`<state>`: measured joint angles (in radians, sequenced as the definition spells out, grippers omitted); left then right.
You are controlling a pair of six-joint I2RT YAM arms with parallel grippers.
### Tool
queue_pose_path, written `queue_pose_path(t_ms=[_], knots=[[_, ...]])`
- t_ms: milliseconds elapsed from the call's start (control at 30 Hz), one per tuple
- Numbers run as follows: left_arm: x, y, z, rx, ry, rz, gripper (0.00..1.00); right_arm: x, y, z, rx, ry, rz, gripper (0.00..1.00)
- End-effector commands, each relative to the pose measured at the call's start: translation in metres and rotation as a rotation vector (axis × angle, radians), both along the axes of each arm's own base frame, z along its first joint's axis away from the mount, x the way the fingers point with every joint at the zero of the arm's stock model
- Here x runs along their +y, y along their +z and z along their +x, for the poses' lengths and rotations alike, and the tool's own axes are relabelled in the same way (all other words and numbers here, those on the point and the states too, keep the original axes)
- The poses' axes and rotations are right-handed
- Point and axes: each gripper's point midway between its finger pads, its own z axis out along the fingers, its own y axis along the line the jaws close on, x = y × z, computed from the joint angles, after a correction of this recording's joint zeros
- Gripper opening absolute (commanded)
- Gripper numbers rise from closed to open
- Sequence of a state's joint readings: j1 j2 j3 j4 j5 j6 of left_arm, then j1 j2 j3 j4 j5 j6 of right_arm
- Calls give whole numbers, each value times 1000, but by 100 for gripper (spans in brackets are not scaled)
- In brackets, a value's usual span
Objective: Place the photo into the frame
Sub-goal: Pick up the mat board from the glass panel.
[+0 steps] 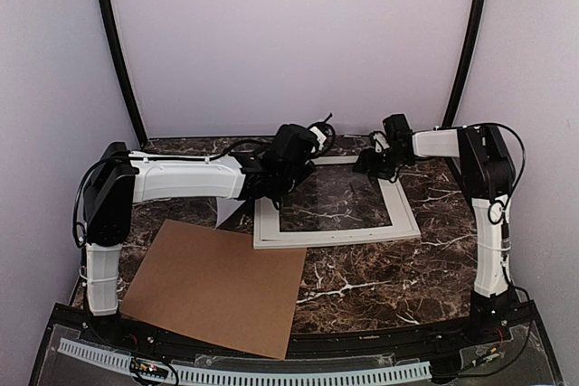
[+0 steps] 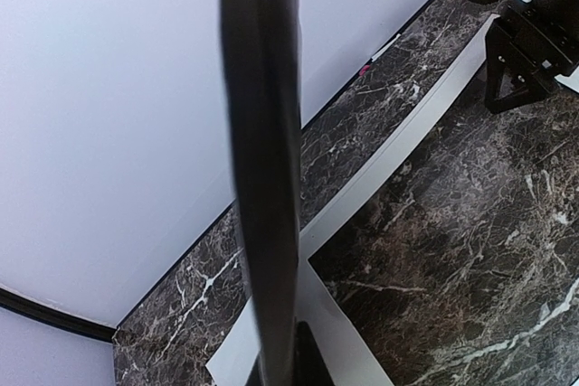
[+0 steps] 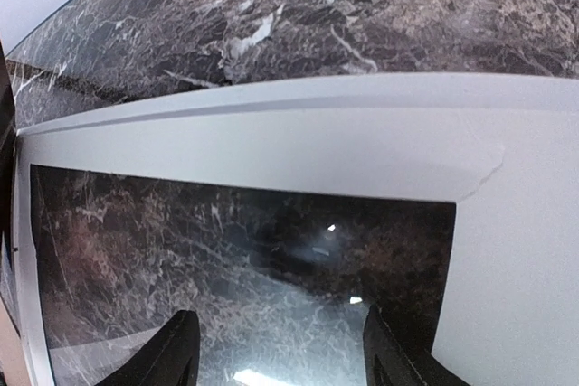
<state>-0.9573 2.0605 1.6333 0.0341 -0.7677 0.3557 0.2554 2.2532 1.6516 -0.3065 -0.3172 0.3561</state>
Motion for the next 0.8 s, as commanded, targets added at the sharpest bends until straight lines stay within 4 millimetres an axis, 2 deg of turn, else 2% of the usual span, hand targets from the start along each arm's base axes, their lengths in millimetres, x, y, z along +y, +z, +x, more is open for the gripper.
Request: queue_pose_path(t_ms=[0,167,267,367,433,533,567,600,633,667,700,767], knots=[[4,17,0,-37,2,-15,0,-1,-17,-36,94,24,-9,63],[11,15,-2,-44,0,45,0,2,31,-38,-8,46,34,64],[23,12,-6,-49,19,90,0,3,59,-39,-56,56,66,65],[35,9,-11,-44,32,126,0,-1,77,-39,-86,51,89,66],[44,2,-17,-29,40,147,0,-8,80,-38,-93,35,84,67],[62,-13,-28,4,56,189,0,-28,75,-33,-91,-19,50,67],[70,-25,-33,24,67,210,0,-36,72,-30,-87,-42,38,67],[76,-24,-36,27,74,211,0,-45,69,-27,-84,-66,25,67],[85,-35,-41,45,86,229,0,-53,67,-24,-84,-84,10,68],[90,-35,-44,51,93,233,0,-59,66,-19,-89,-99,-3,68],[100,-48,-50,79,104,260,0,-64,63,-15,-88,-110,-17,68],[113,-55,-59,108,120,269,0,-70,56,-8,-77,-115,-47,68]])
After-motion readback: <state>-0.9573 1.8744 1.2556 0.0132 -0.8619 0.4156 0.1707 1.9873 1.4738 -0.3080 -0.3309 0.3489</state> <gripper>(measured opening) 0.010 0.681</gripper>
